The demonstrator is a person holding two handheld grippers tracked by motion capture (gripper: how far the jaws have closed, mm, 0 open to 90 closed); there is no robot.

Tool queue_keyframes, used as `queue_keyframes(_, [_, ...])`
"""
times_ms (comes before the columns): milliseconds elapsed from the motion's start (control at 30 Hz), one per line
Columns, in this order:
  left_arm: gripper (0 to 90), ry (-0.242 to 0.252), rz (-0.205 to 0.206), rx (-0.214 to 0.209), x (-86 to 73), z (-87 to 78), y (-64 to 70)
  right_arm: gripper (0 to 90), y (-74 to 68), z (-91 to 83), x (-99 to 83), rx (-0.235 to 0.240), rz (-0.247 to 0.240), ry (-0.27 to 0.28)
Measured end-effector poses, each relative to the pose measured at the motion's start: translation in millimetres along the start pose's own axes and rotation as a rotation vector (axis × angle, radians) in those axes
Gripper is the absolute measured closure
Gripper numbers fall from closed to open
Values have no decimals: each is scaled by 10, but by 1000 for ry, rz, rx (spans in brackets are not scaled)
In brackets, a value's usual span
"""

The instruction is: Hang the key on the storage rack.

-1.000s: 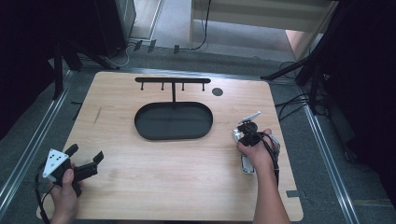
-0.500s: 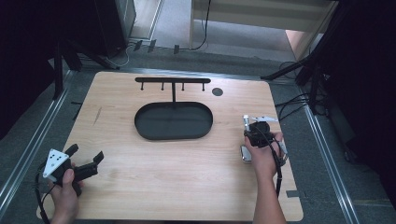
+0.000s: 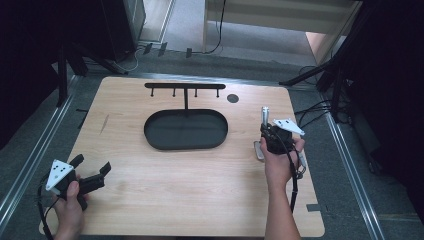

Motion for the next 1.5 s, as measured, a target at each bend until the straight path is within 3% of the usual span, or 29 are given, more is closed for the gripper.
queue_keyframes(500, [0, -4, 2, 1, 1, 1, 1, 771, -141, -39, 161, 91, -13, 136])
queue_keyframes(600, [0, -4, 1, 1, 1, 2, 1, 771, -188, -41, 198, 101, -43, 178])
queue_keyframes(800, [0, -4, -2, 2, 2, 4, 0, 771, -320, -43, 278, 140, -49, 236])
queue_keyframes(1133, [0, -4, -4, 1, 2, 4, -3, 771, -630, 3, 357, 254, -83, 256])
queue_keyframes(1500, [0, -5, -6, 0, 2, 2, -6, 770, -902, 110, 313, 337, -99, 236])
Point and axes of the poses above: each handheld gripper's, and its own axes: z roughly forward along the jaws, x roughly out of its top, y roughly to its right, the point moved 1 cm from there along z, roughly forward along the jaws, and after that the axes turned 4 degrees about y, right-handed, at the moved point
